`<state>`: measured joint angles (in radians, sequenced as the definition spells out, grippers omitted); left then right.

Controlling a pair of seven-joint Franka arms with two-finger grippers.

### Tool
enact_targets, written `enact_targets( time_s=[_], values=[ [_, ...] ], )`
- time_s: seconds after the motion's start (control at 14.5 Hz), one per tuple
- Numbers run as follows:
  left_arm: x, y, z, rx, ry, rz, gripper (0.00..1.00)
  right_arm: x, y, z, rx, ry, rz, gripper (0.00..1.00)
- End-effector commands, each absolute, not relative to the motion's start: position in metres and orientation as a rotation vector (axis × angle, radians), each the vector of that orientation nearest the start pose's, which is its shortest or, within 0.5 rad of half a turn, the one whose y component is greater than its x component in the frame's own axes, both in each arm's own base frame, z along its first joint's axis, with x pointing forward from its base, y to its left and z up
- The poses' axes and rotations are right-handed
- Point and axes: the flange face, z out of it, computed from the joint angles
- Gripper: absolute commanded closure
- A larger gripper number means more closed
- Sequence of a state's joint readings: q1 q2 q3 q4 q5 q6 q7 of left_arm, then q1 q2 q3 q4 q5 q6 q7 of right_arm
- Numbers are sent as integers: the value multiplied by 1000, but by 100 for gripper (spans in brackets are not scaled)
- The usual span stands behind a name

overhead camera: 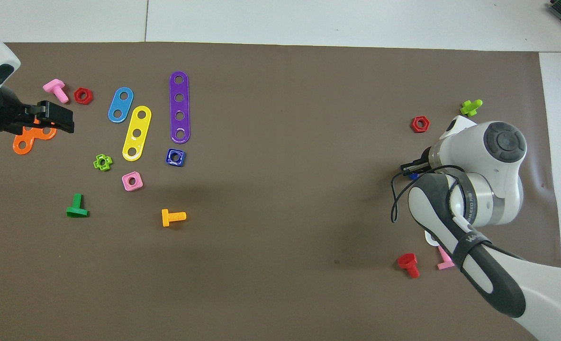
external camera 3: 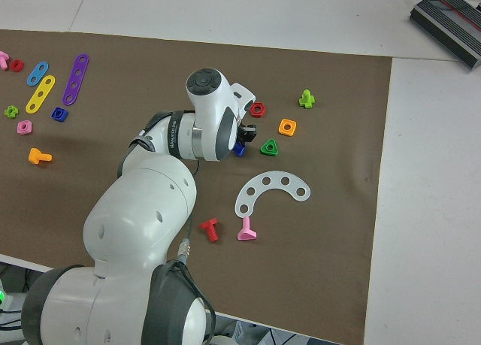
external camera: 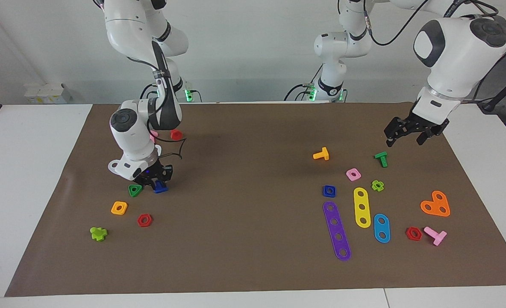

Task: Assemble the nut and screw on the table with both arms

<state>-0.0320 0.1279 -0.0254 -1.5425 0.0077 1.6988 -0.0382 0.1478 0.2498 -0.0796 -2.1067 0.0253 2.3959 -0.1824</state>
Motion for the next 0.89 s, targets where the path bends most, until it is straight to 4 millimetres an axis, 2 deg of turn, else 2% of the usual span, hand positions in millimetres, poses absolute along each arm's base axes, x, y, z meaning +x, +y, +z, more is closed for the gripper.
enact_targets(
  time_s=[0.0,0.21,0.28,0.34,0.41,0.55,0.62,0.83],
  values=[
    [594,-30,578,-3118,27,-66,0,576,35,306,-3106,-344,-97,100],
    [594,-34,578,-3118,34,-69,0,583,42,317,-3102,-322,-116,100],
    [593,-32,578,-3118,31,-62,0,587,45,329,-3101,-279,-132,100],
    [588,-36,586,-3118,38,-71,0,592,58,341,-3097,-247,-132,100],
    [587,-40,589,-3118,50,-79,0,599,77,358,-3092,-205,-150,100],
    [588,-40,588,-3118,58,-93,0,607,128,384,-3079,-128,-184,100],
    [587,-39,587,-3118,58,-91,0,604,162,393,-3065,-95,-219,100],
    [586,-40,587,-3118,53,-91,0,603,239,405,-3033,8,-269,100]
  ],
)
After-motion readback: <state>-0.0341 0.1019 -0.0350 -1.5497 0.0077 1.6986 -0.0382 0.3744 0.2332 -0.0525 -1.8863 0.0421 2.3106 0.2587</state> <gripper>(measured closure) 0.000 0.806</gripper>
